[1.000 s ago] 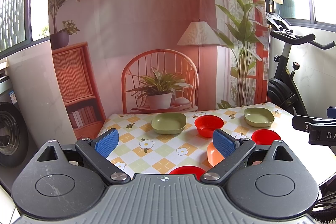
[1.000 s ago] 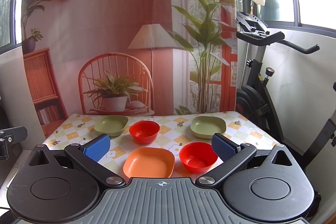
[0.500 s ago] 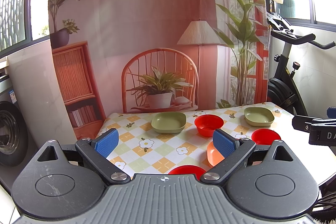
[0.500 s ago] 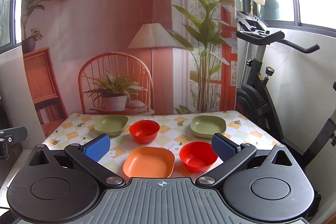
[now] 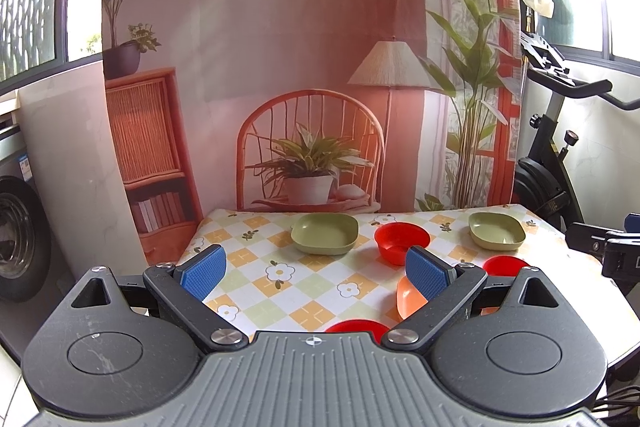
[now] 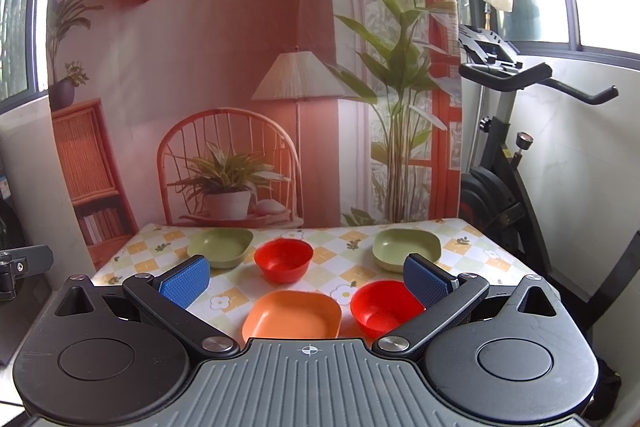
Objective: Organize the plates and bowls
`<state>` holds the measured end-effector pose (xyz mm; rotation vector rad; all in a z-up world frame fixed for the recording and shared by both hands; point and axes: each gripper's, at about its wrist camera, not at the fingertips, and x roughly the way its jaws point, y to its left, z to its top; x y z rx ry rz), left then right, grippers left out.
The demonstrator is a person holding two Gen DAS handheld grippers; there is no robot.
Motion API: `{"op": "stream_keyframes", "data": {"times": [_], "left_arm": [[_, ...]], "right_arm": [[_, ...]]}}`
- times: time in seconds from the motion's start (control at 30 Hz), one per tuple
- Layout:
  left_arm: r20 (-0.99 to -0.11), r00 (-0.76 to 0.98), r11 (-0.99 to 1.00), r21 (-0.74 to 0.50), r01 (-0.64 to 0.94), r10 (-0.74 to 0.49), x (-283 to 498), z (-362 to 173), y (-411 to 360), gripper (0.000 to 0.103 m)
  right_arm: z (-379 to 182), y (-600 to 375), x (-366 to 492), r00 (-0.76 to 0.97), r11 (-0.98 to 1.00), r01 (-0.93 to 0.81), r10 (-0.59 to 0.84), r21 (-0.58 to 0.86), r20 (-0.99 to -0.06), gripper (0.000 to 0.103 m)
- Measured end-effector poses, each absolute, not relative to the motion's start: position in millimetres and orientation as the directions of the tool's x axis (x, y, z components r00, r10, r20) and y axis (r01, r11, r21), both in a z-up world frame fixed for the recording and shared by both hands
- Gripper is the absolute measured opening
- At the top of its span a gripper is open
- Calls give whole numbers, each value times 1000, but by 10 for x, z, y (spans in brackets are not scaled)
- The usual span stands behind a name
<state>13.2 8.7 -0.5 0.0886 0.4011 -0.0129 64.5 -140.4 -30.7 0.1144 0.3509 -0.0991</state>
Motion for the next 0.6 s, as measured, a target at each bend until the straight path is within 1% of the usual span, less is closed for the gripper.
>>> {"op": "stream_keyframes", "data": {"times": [0.1, 0.2, 0.3, 0.43, 0.5, 0.57, 0.6], "left_arm": [[-365, 930, 993, 118, 11, 33, 205, 24, 95, 98], [-358, 932, 989, 148, -9, 62, 315, 42, 113, 98], [-352, 935, 994, 105, -8, 45, 451, 90, 205, 97], [-324, 946, 1000, 13, -2, 6, 611, 86, 326, 96], [-324, 946, 1000, 13, -21, 25, 703, 59, 344, 95], [-326, 945, 999, 39, -12, 24, 786, 28, 331, 90], [-324, 946, 999, 51, -6, 22, 831, 8, 328, 89]], "right_arm": [[-253, -1477, 738, 952, 987, 99, -57, 125, -301, 103], [-176, -1518, 856, 958, 987, 84, -42, 139, -285, 103], [-116, -1539, 982, 969, 988, 69, -33, 140, -247, 103], [-78, -1546, 1204, 981, 987, 47, -17, 151, -193, 103], [-83, -1520, 1296, 985, 986, 43, -15, 159, -171, 103], [-104, -1479, 1419, 987, 987, 36, -10, 155, -163, 103], [-124, -1457, 1462, 987, 987, 34, -8, 155, -163, 103]]}}
